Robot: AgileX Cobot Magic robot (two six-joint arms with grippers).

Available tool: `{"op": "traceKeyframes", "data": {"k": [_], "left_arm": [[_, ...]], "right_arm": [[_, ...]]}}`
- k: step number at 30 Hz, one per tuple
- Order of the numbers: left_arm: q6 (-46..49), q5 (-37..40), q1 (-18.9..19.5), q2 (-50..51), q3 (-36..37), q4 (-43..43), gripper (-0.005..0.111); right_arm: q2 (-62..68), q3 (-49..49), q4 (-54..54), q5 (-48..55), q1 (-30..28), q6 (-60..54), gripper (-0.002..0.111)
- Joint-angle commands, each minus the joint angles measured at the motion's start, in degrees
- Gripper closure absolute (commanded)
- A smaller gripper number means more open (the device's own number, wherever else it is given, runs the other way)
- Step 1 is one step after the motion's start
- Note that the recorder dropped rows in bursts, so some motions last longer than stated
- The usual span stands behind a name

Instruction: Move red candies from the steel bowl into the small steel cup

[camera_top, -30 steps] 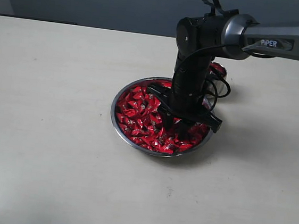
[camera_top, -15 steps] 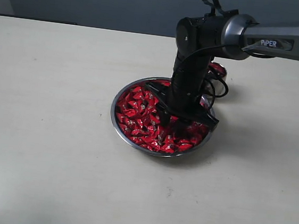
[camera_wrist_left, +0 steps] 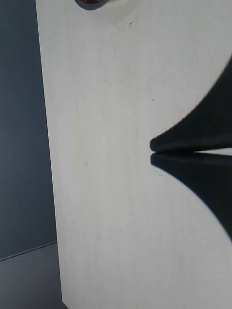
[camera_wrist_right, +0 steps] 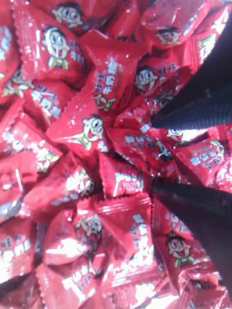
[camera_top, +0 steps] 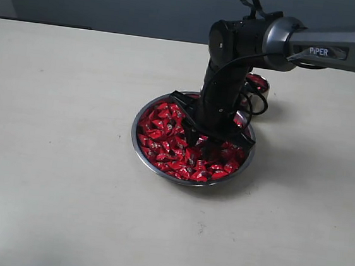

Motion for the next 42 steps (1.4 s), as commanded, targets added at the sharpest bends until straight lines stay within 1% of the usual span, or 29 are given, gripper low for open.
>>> {"op": "traceKeyframes", "data": {"k": [1,17,21,26,28,29,31,39,42], "left_arm": [[-0.11,-0.48,-0.01,-0.27,0.11,0.13,0.106],[-0.11,-0.48,-0.01,-0.27,0.11,0.13,0.106],[-0.11,-0.48,-0.01,-0.27,0.11,0.13,0.106],[-0.11,-0.48,-0.01,-0.27,0.11,0.13,0.106],[-0.11,-0.48,-0.01,-0.27,0.11,0.13,0.106],[-0.11,-0.48,-0.01,-0.27,0.11,0.13,0.106],[-0.11,-0.48,-0.01,-0.27,0.11,0.13,0.106],[-0.11,-0.48,-0.01,-0.27,0.11,0.13,0.106],[-0.11,-0.48,-0.01,-0.27,0.11,0.13,0.106]], "right_arm": [[-0.14,-0.14,-1.05,1.02,-0.08,-0.10,0.071],[-0.14,-0.14,-2.28,2.46,-0.08,-0.10,0.071],[-0.14,-0.14,-2.77,0.52,-0.08,-0.10,0.071],[-0.14,-0.14,-3.05,0.56,-0.08,-0.10,0.072],[-0.14,-0.14,-3.20,0.56,-0.08,-0.10,0.082],[-0.14,-0.14,-3.52,0.45,-0.08,-0.10,0.094],[-0.14,-0.14,-3.52,-0.12,-0.08,-0.10,0.109],[-1.96,-0.14,-2.40,-4.01,-0.08,-0.10,0.109],[-3.58,-0.14,-3.56,-3.62,-0.08,-0.10,0.109]]}}
